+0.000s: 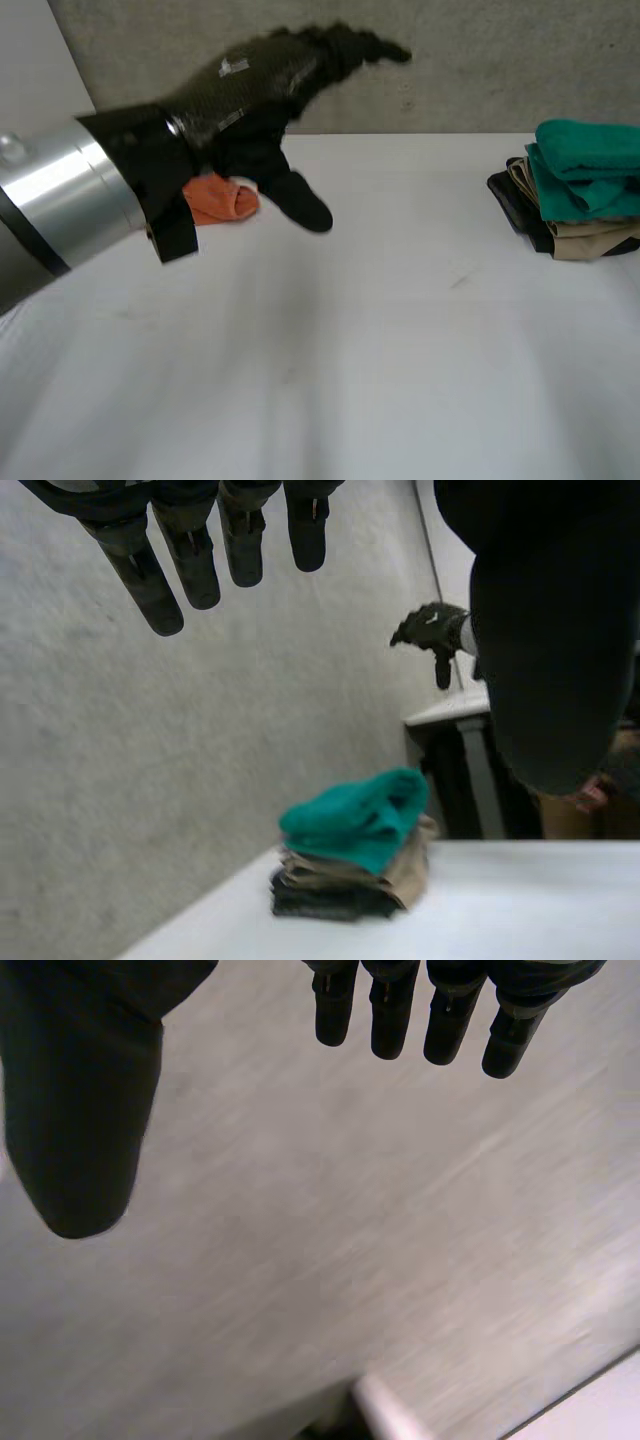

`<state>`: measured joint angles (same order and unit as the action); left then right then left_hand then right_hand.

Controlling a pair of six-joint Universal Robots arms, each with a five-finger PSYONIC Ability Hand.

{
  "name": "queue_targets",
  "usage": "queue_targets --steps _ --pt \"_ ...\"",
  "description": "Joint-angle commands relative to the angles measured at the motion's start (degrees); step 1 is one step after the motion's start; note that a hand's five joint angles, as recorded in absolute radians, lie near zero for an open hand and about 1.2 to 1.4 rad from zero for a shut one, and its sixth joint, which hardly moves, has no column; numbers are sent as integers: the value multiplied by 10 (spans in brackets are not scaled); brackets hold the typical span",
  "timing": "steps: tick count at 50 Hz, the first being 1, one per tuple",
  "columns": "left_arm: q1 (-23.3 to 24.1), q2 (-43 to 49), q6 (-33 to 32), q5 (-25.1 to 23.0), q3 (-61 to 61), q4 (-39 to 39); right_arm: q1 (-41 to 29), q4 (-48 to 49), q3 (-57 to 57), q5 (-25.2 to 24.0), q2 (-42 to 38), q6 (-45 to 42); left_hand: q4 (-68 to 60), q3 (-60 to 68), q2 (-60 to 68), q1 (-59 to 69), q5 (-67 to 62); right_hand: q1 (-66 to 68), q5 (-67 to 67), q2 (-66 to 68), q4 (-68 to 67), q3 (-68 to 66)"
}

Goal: Fold the laundry.

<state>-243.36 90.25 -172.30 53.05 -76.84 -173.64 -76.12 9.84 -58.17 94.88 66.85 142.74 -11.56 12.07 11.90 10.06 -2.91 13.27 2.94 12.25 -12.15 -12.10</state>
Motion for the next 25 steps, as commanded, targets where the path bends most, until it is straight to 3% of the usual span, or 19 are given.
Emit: queue_targets --steps 1,4,6,10,17,25 --pt "-4 0 60 77 77 -28 -117 250 -90 -50 86 29 16 -21 -19 -1 29 -33 -29 -23 21 21" --pt "-25 3 64 124 99 -32 -183 314 -166 -129 113 44 16 -21 -19 -1 29 -33 -29 -23 21 21" --pt "-70 15 56 184 121 -25 -226 309 -220 -187 122 58 16 -21 -19 -1 29 -33 -29 -23 21 21" --pt "-152 73 -12 242 156 15 -292 261 -299 -238 119 77 16 -21 -19 -1 29 -33 -29 -23 21 21" --pt "-223 262 -212 214 201 39 -351 175 -366 -222 67 73 16 -21 -19 -1 29 -33 -29 -23 21 21" --pt "-264 472 -255 140 268 -77 -377 162 -406 -146 -4 39 16 -21 -19 -1 29 -33 -29 -23 21 21"
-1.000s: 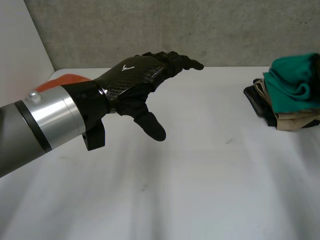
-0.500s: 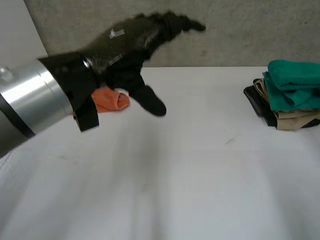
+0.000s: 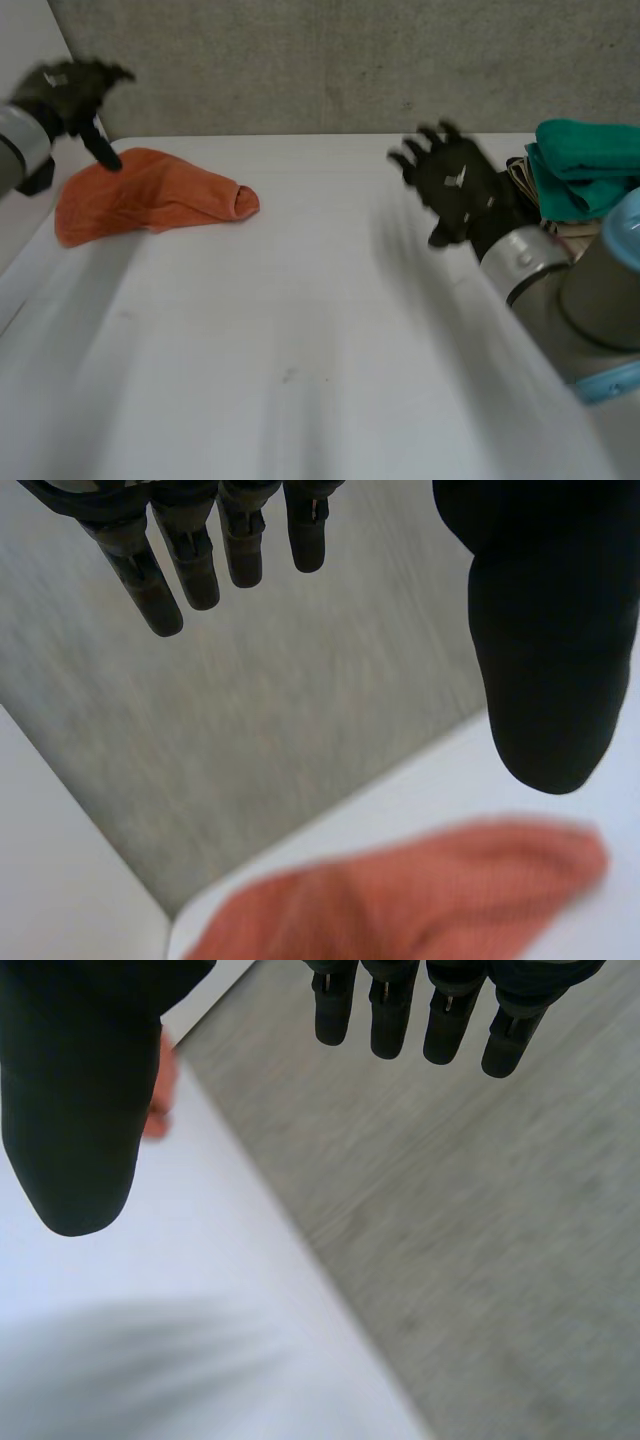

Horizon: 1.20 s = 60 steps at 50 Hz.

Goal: Fold the laundry.

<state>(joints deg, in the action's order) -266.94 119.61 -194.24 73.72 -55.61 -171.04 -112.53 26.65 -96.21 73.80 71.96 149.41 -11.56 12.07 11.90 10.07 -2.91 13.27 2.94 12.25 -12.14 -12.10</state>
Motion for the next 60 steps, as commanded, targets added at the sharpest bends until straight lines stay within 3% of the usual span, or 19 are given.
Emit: queue_targets --steps 1,9,20,26,30,31,34,40,48,53,60 --pt "-32 214 -37 -74 75 -135 -12 -5 -28 68 -59 -30 16 -21 -19 -1 29 -33 -29 -23 21 21" --pt "-42 344 -57 -70 178 -171 5 13 -51 69 -66 -20 -12 7 8 27 2 -33 -29 -23 21 21" --pt "-30 427 -126 -82 249 -196 25 18 -50 70 -68 -16 -20 15 17 35 -6 -33 -29 -23 21 21" --pt "-26 444 -128 -80 267 -228 28 18 -50 71 -71 -16 -255 250 252 270 -242 -33 -29 -23 21 21" --pt "-25 449 -128 -74 275 -255 28 18 -50 71 -71 -16 -507 502 504 522 -494 -33 -29 -23 21 21" --pt "-25 449 -128 -70 277 -262 28 18 -50 71 -72 -16 -648 643 644 663 -634 -33 -29 -23 21 21" --pt "-22 440 -131 -55 277 -264 28 18 -49 71 -72 -18 -684 679 681 699 -671 -33 -29 -23 21 21" --pt "-8 318 -101 1 200 -272 25 18 -50 78 -67 -18 -684 679 681 699 -671 -33 -29 -23 21 21" --pt "37 83 35 -6 30 -306 30 19 -51 87 -46 -15 -684 679 681 699 -671 -33 -29 -23 21 21" --pt "89 -68 131 -15 -60 -313 47 20 -50 90 -36 -9 -684 679 681 699 -671 -33 -29 -23 21 21" --pt "165 -150 211 -15 -130 -296 74 20 -47 95 -24 20 -684 679 681 699 -671 -33 -29 -23 21 21"
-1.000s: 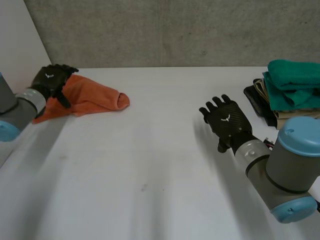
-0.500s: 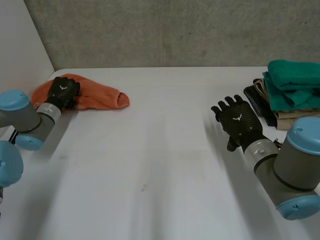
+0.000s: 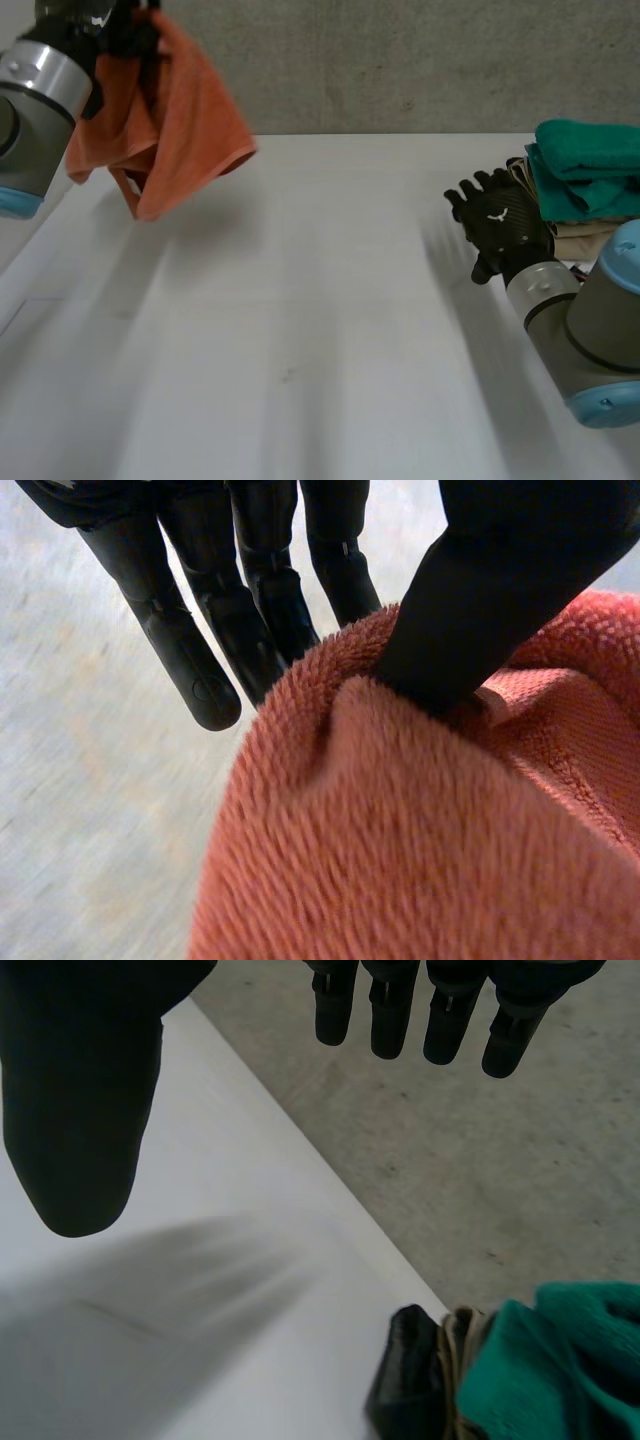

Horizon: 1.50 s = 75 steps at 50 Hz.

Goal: Fold the laundry.

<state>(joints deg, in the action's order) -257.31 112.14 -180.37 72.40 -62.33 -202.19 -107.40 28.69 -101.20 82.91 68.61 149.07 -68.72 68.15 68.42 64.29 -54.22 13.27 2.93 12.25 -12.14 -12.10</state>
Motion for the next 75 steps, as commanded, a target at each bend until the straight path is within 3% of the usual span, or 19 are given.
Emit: queue_targets --steps 1,7,11,13,14,15,16,27,33,42,46,47,52,60,64,67,68,69,75 --pt "94 -76 79 -2 -85 28 25 -2 5 5 10 27 -113 119 116 157 -158 -33 -29 -23 21 21" --pt "175 -25 47 1 -174 81 46 -24 19 10 14 40 -113 119 116 157 -158 -33 -29 -23 21 21" --pt "204 51 -28 17 -227 122 55 -60 32 10 16 44 -113 119 116 157 -158 -33 -29 -23 21 21" --pt "204 69 -51 25 -230 135 59 -85 41 10 20 48 101 -95 -98 -57 56 -33 -29 -23 21 21" --pt "202 72 -61 30 -229 143 59 -93 43 10 21 51 275 -270 -273 -231 230 -33 -29 -23 21 21" --pt "203 70 -74 39 -231 160 59 -102 45 10 22 54 567 -561 -564 -523 522 -33 -29 -23 21 21" --pt "203 63 -79 44 -233 170 57 -118 49 11 26 61 587 -581 -584 -543 542 -33 -29 -23 21 21" --pt "153 -142 -28 100 -341 248 9 -277 58 19 97 141 587 -581 -584 -543 542 -33 -29 -23 21 21" --pt "119 -167 -38 98 -439 233 -51 -407 45 -8 89 180 587 -581 -584 -543 542 -33 -29 -23 21 21" --pt "43 -70 -150 51 -475 107 -106 -269 -36 -10 65 188 587 -581 -584 -543 542 24 28 35 -36 -36" --pt "21 -33 -186 31 -459 86 -126 -203 -53 6 50 191 582 -576 -579 -538 537 266 269 276 -277 -278" --pt "17 -27 -191 28 -456 86 -132 -179 -58 14 45 191 568 -563 -565 -524 523 402 405 412 -413 -413" --pt "-1 -3 -193 -3 -444 86 -146 -130 -65 37 33 187 511 -505 -508 -467 466 667 670 677 -678 -679" --pt "-11 33 -187 -74 -428 73 -159 -128 -64 54 33 171 439 -433 -436 -395 394 667 671 677 -679 -679" --pt "-2 47 -173 -100 -414 67 -162 -129 -64 58 36 170 343 -337 -340 -299 298 667 671 677 -679 -679" --pt "6 56 -160 -98 -397 65 -161 -130 -62 64 43 170 138 -133 -135 -94 93 667 671 677 -679 -679" --pt "8 56 -156 -88 -389 66 -160 -132 -61 66 46 170 -76 81 78 120 -121 667 671 677 -679 -679" --pt "7 55 -154 -80 -386 66 -158 -137 -57 70 54 167 -112 118 115 157 -157 667 671 677 -679 -679" --pt "-5 -5 -136 -2 -376 79 -123 -175 -23 86 114 142 -113 119 116 157 -158 667 671 677 -679 -679"
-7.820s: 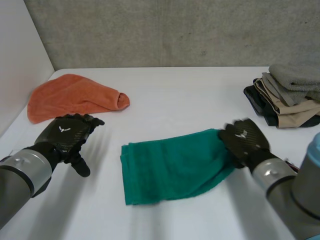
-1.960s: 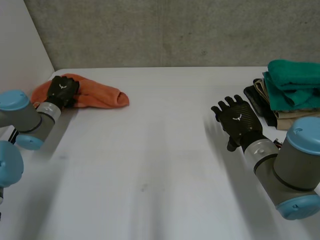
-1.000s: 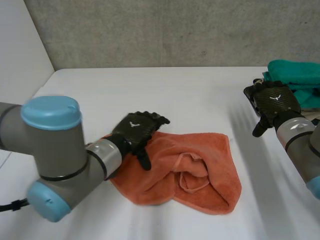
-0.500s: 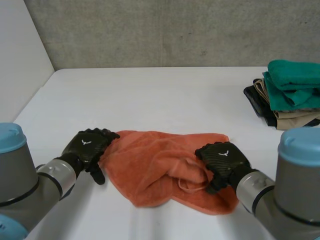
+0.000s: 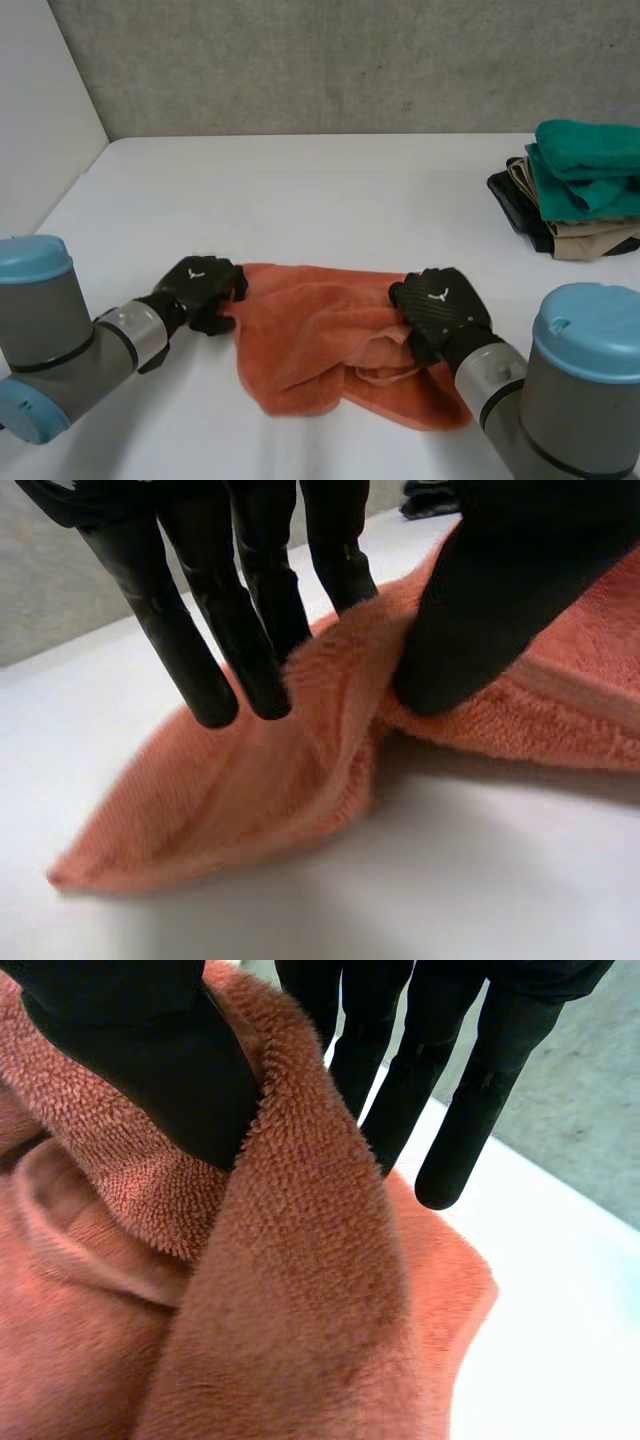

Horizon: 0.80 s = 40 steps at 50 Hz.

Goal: Fold the laundry.

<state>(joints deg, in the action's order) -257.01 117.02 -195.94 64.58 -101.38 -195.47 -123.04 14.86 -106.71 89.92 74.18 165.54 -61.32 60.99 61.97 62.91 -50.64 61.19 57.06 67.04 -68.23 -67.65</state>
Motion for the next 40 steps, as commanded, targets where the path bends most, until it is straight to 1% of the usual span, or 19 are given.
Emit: queue_targets --steps 1,4,5,9,10,14,17,18,21,23,26,27,29,30,32,34,37,38,40 --pt "-11 -93 27 81 7 18 42 -43 41 15 71 -31 -187 190 180 171 -194 188 129 130 -118 -123" --pt "-17 -164 42 65 -10 27 75 -67 85 4 106 -72 -187 190 180 171 -194 188 129 130 -118 -123" --pt "-21 -208 56 45 -21 32 82 -70 98 -3 113 -83 -187 190 180 171 -194 188 129 130 -118 -123" --pt "-19 -298 100 -14 -44 37 97 -81 163 -47 117 -105 -187 190 180 171 -194 188 129 130 -118 -123" --pt "-18 -313 111 -25 -50 38 91 -81 190 -66 106 -103 -187 190 180 171 -194 188 129 130 -118 -123" --pt "-10 -352 158 -52 -73 36 75 -78 253 -89 45 -98 -187 190 180 171 -194 188 129 130 -118 -123" --pt "2 -347 173 -46 -86 32 72 -79 288 -94 -6 -96 -187 190 180 171 -194 188 129 130 -118 -123" --pt "5 -342 173 -43 -88 33 69 -78 309 -97 -46 -95 -187 190 180 171 -194 183 124 124 -113 -118" --pt "14 -313 165 -30 -94 36 68 -77 339 -107 -106 -96 -187 190 180 171 -194 131 72 72 -61 -66" --pt "20 -298 158 -20 -95 41 69 -66 374 -122 -169 -105 -187 190 180 171 -194 -62 -121 -120 132 126" --pt "35 -273 137 1 -93 55 76 -63 420 -118 -232 -129 -187 190 180 171 -194 -354 -413 -413 425 419" --pt "40 -269 131 7 -90 59 79 -64 428 -110 -236 -136 -187 190 180 171 -194 -394 -452 -452 464 458" --pt "46 -263 109 25 -81 75 86 -66 439 -89 -234 -142 -187 190 180 171 -194 -498 -557 -556 568 562" --pt "48 -264 102 30 -79 81 90 -67 439 -63 -221 -134 -187 190 180 171 -194 -512 -571 -570 582 577" --pt "50 -268 89 41 -68 100 90 -69 428 -37 -198 -113 -187 190 180 171 -194 -512 -571 -570 582 577" --pt "49 -277 84 47 -60 112 95 -78 396 -15 -145 -79 -187 190 180 171 -194 -512 -571 -570 582 577" --pt "48 -298 80 48 -50 125 104 -94 351 -22 -78 -59 -187 190 180 171 -194 -512 -571 -570 582 577" --pt "47 -304 79 48 -49 125 119 -107 319 -39 -30 -65 -187 190 180 171 -194 -512 -571 -570 582 577" --pt "44 -319 80 45 -46 124 139 -127 280 -78 5 -87 -187 190 180 171 -194 -512 -571 -570 582 577"
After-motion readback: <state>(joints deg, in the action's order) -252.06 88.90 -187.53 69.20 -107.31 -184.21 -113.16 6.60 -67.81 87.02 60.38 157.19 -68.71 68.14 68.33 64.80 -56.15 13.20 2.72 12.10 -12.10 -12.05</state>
